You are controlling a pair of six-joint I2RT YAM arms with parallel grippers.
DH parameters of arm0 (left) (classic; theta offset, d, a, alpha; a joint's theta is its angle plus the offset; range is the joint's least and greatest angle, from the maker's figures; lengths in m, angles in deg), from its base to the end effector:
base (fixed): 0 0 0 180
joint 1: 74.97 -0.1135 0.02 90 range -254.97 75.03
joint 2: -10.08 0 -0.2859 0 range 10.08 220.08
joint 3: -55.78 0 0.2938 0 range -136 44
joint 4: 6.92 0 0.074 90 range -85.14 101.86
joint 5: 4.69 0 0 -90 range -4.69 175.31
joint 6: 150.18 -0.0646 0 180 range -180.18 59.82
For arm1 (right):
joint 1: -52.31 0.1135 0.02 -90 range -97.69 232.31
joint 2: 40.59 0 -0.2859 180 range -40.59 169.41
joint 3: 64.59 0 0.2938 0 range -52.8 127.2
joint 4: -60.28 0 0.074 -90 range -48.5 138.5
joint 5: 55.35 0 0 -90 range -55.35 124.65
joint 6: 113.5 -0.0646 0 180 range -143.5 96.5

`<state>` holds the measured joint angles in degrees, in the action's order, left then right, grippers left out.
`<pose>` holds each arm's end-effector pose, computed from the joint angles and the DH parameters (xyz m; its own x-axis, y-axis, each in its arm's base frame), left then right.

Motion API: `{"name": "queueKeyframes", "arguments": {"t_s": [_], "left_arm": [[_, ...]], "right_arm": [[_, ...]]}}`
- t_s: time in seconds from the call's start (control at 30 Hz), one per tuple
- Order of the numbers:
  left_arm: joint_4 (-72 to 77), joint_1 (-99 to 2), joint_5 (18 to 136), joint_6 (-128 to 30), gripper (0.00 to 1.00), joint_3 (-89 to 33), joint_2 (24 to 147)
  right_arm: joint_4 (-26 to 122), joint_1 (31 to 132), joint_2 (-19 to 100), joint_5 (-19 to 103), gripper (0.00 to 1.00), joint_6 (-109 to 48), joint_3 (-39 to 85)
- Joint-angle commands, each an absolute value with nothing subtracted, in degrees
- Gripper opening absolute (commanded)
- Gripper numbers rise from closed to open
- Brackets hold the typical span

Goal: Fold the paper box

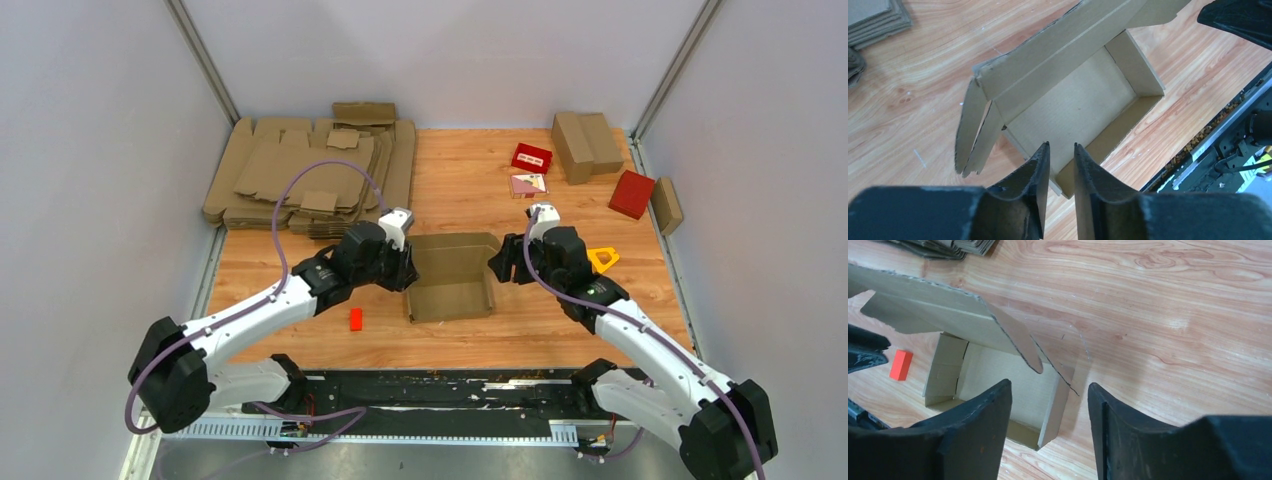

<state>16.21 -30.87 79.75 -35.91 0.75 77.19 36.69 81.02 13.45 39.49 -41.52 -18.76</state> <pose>0.2176 -0.2196 0.2357 -0.6855 0.0946 -0.7219 0.5131 0.7663 -0.3868 0.2259 0.1299 0.2300 -0.6070 0.0190 -0.7945 -0.3720 0.8766 0.3052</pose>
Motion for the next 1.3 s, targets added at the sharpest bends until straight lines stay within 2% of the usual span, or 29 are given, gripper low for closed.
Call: {"name": "queueKeyframes", "arguments": {"t_s": [0.0,0.1,0.2,0.33,0.47,0.6,0.67,0.77,0.9,0.97,1.07,1.17,1.27], "left_arm": [[23.0,-30.9,84.6,-37.6,0.36,-2.9,73.1],[27.1,-31.1,91.8,-38.7,0.47,-2.8,70.3],[26.2,-32.8,90.9,-39.5,0.59,-0.8,68.0],[24.4,-35.0,89.7,-39.3,0.68,0.8,67.9],[19.8,-36.0,86.0,-39.9,0.69,1.0,72.0],[18.7,-36.0,84.5,-40.0,0.6,-0.5,74.8],[17.4,-36.0,83.2,-39.8,0.54,-0.3,74.6],[16.2,-36.0,82.7,-39.6,0.4,-0.2,74.2],[17.2,-36.0,81.7,-39.8,0.3,-1.3,75.3],[17.9,-36.0,81.3,-39.9,0.25,-1.9,75.9],[19.3,-36.0,81.4,-39.1,0.21,-2.8,76.7],[19.7,-36.0,81.3,-37.1,0.18,-2.9,77.2],[18.5,-36.0,81.2,-34.3,0.14,-1.8,77.5]], "right_arm": [[35.4,81.1,11.7,33.7,0.63,-40.9,-16.6],[36.5,81.1,10.7,31.9,0.79,-40.8,-16.9],[39.2,81.0,11.1,31.8,0.87,-40.9,-17.2],[39.8,81.1,15.6,37.6,0.85,-39.1,-13.9],[38.2,81.2,19.2,38.8,0.75,-38.0,-10.8],[37.7,81.2,20.9,40.0,0.54,-38.2,-10.0],[37.4,81.4,21.4,39.7,0.47,-38.2,-9.8],[36.6,81.6,22.1,39.1,0.44,-38.1,-9.5],[35.2,82.6,23.7,38.8,0.42,-38.1,-8.6],[34.4,83.2,24.4,38.4,0.36,-38.2,-7.9],[33.4,84.4,25.0,38.5,0.26,-39.2,-7.0],[32.6,85.2,25.1,38.5,0.24,-40.8,-6.7],[31.8,85.4,24.6,37.8,0.18,-42.9,-6.9]]}}
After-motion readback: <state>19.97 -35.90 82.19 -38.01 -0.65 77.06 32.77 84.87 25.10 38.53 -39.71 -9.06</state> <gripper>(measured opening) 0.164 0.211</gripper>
